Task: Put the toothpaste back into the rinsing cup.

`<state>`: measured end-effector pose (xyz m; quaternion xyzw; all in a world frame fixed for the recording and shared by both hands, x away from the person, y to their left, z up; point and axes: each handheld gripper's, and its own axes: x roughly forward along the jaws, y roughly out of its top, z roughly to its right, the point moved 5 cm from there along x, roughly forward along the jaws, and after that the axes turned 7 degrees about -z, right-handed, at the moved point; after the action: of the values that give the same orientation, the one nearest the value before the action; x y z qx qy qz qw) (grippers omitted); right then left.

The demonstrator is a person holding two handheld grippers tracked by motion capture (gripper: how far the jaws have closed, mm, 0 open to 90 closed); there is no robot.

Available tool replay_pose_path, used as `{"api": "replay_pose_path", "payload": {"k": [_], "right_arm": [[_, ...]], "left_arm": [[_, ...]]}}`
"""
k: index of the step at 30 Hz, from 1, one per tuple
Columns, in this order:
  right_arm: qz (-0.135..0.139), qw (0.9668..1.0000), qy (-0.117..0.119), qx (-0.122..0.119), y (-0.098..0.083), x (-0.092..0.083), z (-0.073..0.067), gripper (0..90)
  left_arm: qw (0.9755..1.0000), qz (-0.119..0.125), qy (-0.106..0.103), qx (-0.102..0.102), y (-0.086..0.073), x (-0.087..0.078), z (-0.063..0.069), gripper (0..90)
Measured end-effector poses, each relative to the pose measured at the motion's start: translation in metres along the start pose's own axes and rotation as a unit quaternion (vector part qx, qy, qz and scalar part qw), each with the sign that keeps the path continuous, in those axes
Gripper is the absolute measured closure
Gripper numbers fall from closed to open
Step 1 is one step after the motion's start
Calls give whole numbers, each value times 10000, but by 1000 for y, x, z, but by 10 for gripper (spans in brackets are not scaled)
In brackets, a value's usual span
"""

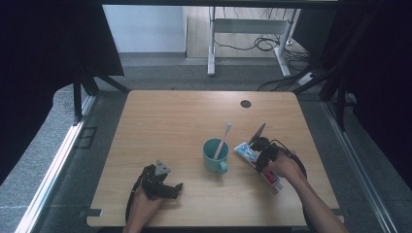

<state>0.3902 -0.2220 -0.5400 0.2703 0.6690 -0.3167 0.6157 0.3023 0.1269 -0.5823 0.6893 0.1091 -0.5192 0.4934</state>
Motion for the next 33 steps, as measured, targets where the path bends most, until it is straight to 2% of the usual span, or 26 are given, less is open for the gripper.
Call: {"api": "replay_pose_path", "payload": {"k": [17, 25, 33], "right_arm": [[467, 9988, 16, -153, -8, -21, -3, 717], [876, 9960, 76, -178, -11, -31, -3, 718], [1294, 9914, 126, -183, -17, -43, -5, 718]], "left_arm": [[10000, 1, 4, 23, 0, 0, 0, 9], [10000, 20, 1, 2, 0, 0, 0, 9], [10000, 23, 0, -16, 0, 0, 0, 9]]}}
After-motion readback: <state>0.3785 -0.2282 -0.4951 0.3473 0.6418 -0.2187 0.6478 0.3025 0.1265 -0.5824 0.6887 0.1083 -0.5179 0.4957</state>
